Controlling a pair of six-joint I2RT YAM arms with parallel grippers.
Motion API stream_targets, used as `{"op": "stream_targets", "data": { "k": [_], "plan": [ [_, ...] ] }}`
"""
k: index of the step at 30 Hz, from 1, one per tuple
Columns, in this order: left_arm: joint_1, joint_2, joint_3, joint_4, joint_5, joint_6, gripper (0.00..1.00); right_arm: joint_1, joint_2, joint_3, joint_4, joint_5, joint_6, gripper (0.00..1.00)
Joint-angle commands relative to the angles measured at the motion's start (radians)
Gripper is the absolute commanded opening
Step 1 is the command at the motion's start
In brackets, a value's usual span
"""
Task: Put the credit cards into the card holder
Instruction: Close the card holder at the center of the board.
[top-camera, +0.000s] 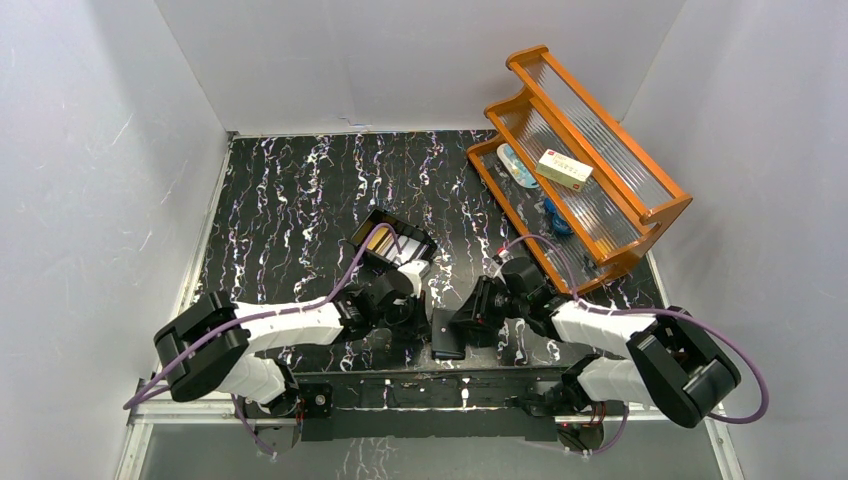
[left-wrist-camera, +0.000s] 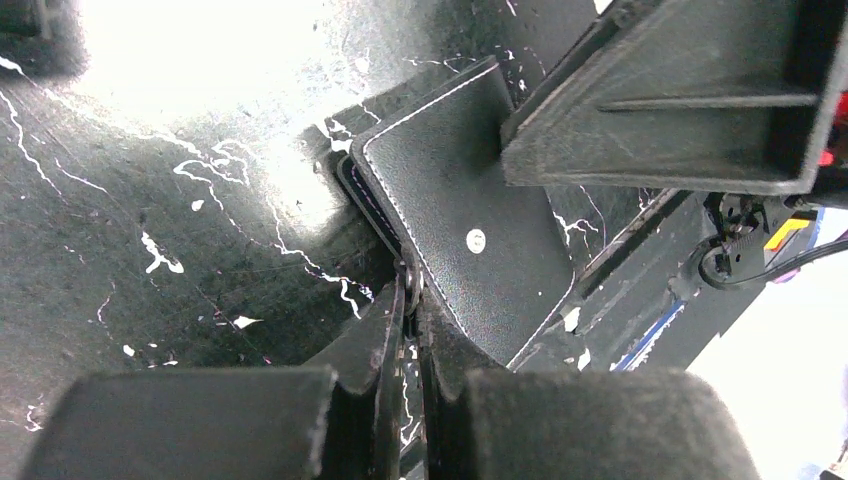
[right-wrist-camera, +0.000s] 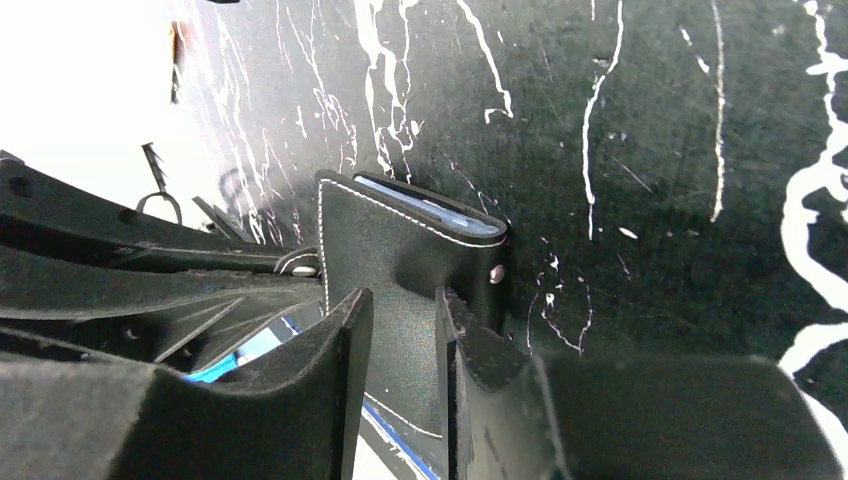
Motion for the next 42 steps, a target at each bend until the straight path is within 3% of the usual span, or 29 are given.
{"op": "stream_targets", "data": {
  "k": [1,11,19,25,31,33,37,39,42],
  "plan": [
    [-0.001,-0.058,-0.014,0.088,0.049,0.068,0.03,0.023,0.064,0.054,-0.065,0.030,-0.089,0.38],
    [-0.001,-0.056,-0.044,0.147,0.097,0.083,0.08,0.097,0.170,0.120,-0.159,0.117,-0.144,0.29],
    [-0.002,-0.030,-0.034,0.116,0.051,0.086,0.07,0.166,0.011,0.218,-0.302,0.169,-0.085,0.24],
    [-0.001,-0.021,-0.028,0.106,0.036,0.080,0.07,0.214,-0.020,0.254,-0.358,0.219,-0.057,0.22],
    [-0.001,-0.020,-0.027,0.107,0.043,0.081,0.07,0.253,0.073,0.242,-0.320,0.235,-0.051,0.21],
    [-0.001,-0.039,-0.050,0.142,0.090,0.120,0.08,0.256,0.150,0.246,-0.361,0.247,-0.094,0.21],
    [0.001,-0.055,-0.070,0.214,0.174,0.151,0.11,0.256,0.157,0.226,-0.392,0.306,-0.130,0.21],
    [0.001,0.008,-0.048,0.216,0.212,0.150,0.12,0.256,0.145,0.212,-0.357,0.296,-0.138,0.21],
    [0.000,0.060,-0.034,0.217,0.237,0.142,0.24,0.254,0.017,0.098,-0.141,0.218,-0.056,0.26]
  ]
}}
